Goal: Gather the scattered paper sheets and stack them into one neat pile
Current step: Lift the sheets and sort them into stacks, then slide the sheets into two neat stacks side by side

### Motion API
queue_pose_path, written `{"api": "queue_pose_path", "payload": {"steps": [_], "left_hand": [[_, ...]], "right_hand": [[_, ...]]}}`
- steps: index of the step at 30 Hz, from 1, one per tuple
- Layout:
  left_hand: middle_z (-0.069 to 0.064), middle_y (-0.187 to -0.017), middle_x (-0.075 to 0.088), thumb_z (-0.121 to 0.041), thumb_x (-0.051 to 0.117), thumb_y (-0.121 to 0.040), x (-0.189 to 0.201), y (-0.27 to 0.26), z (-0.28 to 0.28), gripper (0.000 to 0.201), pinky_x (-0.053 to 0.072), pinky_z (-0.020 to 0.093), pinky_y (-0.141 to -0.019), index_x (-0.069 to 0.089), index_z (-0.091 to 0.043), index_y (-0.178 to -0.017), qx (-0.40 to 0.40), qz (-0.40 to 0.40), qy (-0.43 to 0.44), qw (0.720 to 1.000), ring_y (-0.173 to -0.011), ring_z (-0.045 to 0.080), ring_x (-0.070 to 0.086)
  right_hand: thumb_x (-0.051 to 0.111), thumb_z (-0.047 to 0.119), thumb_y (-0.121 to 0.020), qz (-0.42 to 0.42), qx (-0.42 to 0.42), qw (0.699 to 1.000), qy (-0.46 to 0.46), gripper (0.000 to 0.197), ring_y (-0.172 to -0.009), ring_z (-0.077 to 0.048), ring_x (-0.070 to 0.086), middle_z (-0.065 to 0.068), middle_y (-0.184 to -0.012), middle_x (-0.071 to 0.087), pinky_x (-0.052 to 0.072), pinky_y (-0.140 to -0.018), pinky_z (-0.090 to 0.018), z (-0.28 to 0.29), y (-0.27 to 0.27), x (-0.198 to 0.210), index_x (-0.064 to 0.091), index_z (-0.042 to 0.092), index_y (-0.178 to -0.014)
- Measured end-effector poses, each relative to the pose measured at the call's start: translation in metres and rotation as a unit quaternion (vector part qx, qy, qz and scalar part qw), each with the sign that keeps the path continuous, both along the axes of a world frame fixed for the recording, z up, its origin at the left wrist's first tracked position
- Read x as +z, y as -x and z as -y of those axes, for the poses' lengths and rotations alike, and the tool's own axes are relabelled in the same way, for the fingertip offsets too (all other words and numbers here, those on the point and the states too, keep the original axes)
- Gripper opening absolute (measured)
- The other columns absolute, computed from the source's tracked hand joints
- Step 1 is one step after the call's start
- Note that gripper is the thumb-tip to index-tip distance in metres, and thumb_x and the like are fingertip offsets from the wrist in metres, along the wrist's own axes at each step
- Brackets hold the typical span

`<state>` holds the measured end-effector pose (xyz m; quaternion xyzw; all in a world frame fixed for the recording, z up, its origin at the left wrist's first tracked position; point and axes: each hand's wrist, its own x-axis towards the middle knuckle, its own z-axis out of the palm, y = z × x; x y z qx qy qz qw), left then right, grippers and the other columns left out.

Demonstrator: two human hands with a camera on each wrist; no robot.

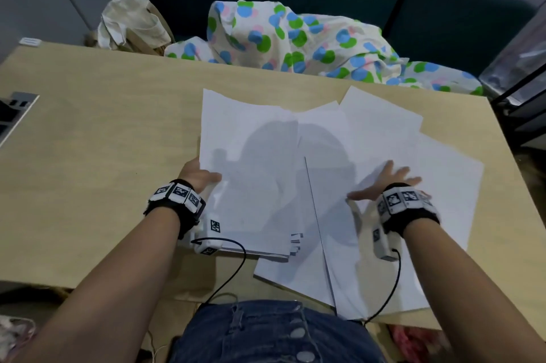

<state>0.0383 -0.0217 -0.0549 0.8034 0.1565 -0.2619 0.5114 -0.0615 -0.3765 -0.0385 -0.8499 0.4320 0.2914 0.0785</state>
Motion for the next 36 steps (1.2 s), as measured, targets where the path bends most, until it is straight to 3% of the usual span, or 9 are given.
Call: {"api": "queue_pose_path", "payload": {"steps": [10, 15, 17, 21, 25, 29, 31, 33, 36], "left_hand": [[0.010, -0.111, 0.061, 0.000, 0.066, -0.083, -0.001, -0.004, -0.002, 0.042, 0.038, 0.025, -0.084, 0.057, -0.002, -0.124, -0.023, 0.008, -0.041, 0.999, -0.096, 0.019, 0.054], [0.008, -0.104, 0.061, 0.000, 0.067, -0.082, -0.006, -0.006, -0.006, 0.042, 0.040, 0.027, -0.083, 0.057, 0.000, -0.123, -0.026, 0.014, -0.051, 0.998, -0.097, 0.025, 0.059], [0.011, -0.106, 0.062, 0.002, 0.067, -0.081, -0.008, -0.005, -0.008, 0.043, 0.041, 0.028, -0.084, 0.057, 0.000, -0.123, -0.021, 0.020, -0.047, 0.998, -0.095, 0.023, 0.058], [0.013, -0.109, 0.063, 0.006, 0.065, -0.081, -0.012, -0.006, -0.014, 0.044, 0.042, 0.028, -0.086, 0.057, 0.002, -0.123, 0.002, 0.050, -0.043, 0.998, -0.099, 0.024, 0.059], [0.020, -0.124, 0.063, 0.006, 0.066, -0.080, -0.013, -0.007, -0.015, 0.045, 0.043, 0.032, -0.092, 0.057, 0.001, -0.124, 0.001, 0.067, -0.043, 0.997, -0.097, 0.021, 0.056], [0.020, -0.123, 0.063, 0.005, 0.066, -0.080, -0.014, -0.009, -0.016, 0.043, 0.045, 0.033, -0.093, 0.058, 0.001, -0.122, -0.005, 0.069, -0.054, 0.996, -0.100, 0.026, 0.060], [0.019, -0.123, 0.063, 0.004, 0.066, -0.080, -0.014, -0.009, -0.017, 0.043, 0.046, 0.037, -0.096, 0.059, 0.000, -0.122, -0.007, 0.066, -0.056, 0.996, -0.109, 0.032, 0.062], [0.019, -0.123, 0.063, 0.003, 0.067, -0.080, -0.015, -0.009, -0.017, 0.044, 0.046, 0.038, -0.097, 0.058, 0.000, -0.123, -0.010, 0.064, -0.060, 0.996, -0.112, 0.033, 0.061], [0.019, -0.122, 0.064, 0.003, 0.068, -0.078, -0.018, -0.009, -0.017, 0.045, 0.048, 0.040, -0.099, 0.058, -0.001, -0.122, -0.012, 0.067, -0.061, 0.996, -0.110, 0.034, 0.062]], "right_hand": [[0.090, 0.033, -0.057, 0.101, -0.190, 0.975, -0.062, 0.119, -0.134, -0.039, 0.037, -0.022, -0.147, 0.030, 0.039, -0.103, -0.047, 0.027, 0.023, 0.000, 0.014, 0.002, -0.143], [0.091, 0.021, -0.050, 0.152, -0.176, 0.961, -0.148, 0.072, -0.099, -0.036, 0.065, -0.021, -0.100, 0.067, 0.054, -0.081, -0.038, 0.022, 0.020, 0.000, 0.063, -0.006, -0.111], [0.076, 0.012, -0.071, 0.173, -0.169, 0.961, -0.134, 0.032, -0.085, -0.034, 0.064, -0.021, -0.095, 0.068, 0.051, -0.072, -0.033, 0.015, 0.017, 0.005, 0.065, -0.008, -0.094], [0.068, 0.015, -0.081, 0.254, -0.170, 0.951, -0.054, 0.022, -0.090, -0.038, 0.062, -0.027, -0.106, 0.065, 0.047, -0.070, -0.034, 0.012, 0.005, 0.020, 0.057, -0.004, -0.079], [0.065, 0.011, -0.085, 0.181, -0.141, 0.965, -0.128, 0.033, -0.110, -0.036, 0.059, -0.023, -0.118, 0.060, 0.047, -0.073, -0.029, 0.013, 0.009, 0.023, 0.060, -0.005, -0.114], [0.062, 0.016, -0.083, 0.151, -0.153, 0.965, -0.150, 0.024, -0.084, -0.024, 0.058, -0.009, -0.094, 0.052, 0.047, -0.072, -0.027, 0.007, 0.020, -0.005, 0.050, 0.014, -0.062], [0.063, 0.007, -0.083, 0.152, -0.141, 0.965, -0.159, 0.004, -0.090, -0.025, 0.053, -0.017, -0.103, 0.054, 0.041, -0.074, -0.027, -0.005, 0.021, 0.006, 0.060, 0.008, -0.085], [0.067, 0.003, -0.079, 0.169, -0.176, 0.954, -0.172, 0.037, -0.101, -0.031, 0.057, -0.022, -0.118, 0.058, 0.039, -0.076, -0.027, -0.005, 0.023, 0.006, 0.060, -0.001, -0.116], [0.069, 0.003, -0.079, 0.208, -0.193, 0.941, -0.185, 0.010, -0.086, -0.029, 0.060, -0.021, -0.104, 0.067, 0.044, -0.075, -0.028, -0.011, 0.030, 0.015, 0.068, -0.004, -0.086]]}}
